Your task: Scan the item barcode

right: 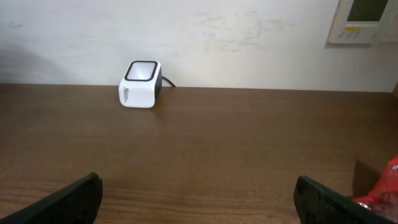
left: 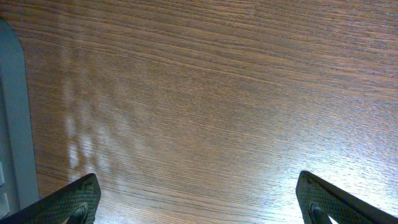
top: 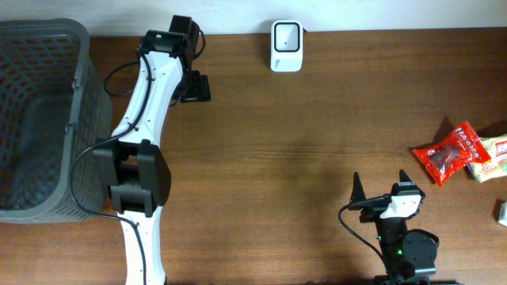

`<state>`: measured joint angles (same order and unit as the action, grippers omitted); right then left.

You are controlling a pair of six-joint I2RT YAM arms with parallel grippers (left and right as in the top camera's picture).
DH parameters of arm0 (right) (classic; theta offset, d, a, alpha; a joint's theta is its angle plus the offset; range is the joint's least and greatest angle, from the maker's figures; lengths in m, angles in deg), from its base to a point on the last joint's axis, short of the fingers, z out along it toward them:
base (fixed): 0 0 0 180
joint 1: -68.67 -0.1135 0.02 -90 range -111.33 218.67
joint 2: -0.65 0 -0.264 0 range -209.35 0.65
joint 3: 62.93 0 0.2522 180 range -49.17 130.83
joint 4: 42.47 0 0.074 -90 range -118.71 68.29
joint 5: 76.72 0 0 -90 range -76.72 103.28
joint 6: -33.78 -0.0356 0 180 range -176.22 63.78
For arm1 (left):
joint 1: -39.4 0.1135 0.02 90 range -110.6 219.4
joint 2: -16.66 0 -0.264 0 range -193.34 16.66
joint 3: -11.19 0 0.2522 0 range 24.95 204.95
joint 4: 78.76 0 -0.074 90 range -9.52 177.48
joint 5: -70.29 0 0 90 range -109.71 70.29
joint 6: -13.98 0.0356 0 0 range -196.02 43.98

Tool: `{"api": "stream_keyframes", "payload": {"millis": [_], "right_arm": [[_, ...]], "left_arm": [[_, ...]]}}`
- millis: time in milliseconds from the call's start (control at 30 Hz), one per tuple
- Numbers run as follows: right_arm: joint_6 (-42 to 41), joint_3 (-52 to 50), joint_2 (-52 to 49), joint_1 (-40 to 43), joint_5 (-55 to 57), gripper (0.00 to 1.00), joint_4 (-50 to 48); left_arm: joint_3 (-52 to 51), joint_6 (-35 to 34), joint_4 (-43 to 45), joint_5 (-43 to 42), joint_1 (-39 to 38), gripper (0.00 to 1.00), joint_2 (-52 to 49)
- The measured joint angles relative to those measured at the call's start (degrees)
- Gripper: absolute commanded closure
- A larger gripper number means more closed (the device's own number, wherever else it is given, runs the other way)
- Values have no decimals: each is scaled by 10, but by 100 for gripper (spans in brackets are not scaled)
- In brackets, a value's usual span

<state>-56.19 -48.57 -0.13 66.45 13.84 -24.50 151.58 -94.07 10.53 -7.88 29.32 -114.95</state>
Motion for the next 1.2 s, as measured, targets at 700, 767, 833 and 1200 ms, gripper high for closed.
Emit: {"api": "stream_keyframes", "payload": {"millis": [700, 767, 833, 1200], "right_arm": [[0, 0, 0, 0, 0, 2, 0], [0, 0, 0, 0, 0, 2, 0], [0, 0, 0, 0, 0, 2, 0], [0, 0, 0, 0, 0, 2, 0]], "left_arm": [[-3, 0, 40, -4, 0, 1, 37], [-3, 12, 60, -10, 0, 1, 68], [-3, 41, 72, -25, 0, 1, 103], [-267, 193, 299, -96, 1, 1, 356]]}}
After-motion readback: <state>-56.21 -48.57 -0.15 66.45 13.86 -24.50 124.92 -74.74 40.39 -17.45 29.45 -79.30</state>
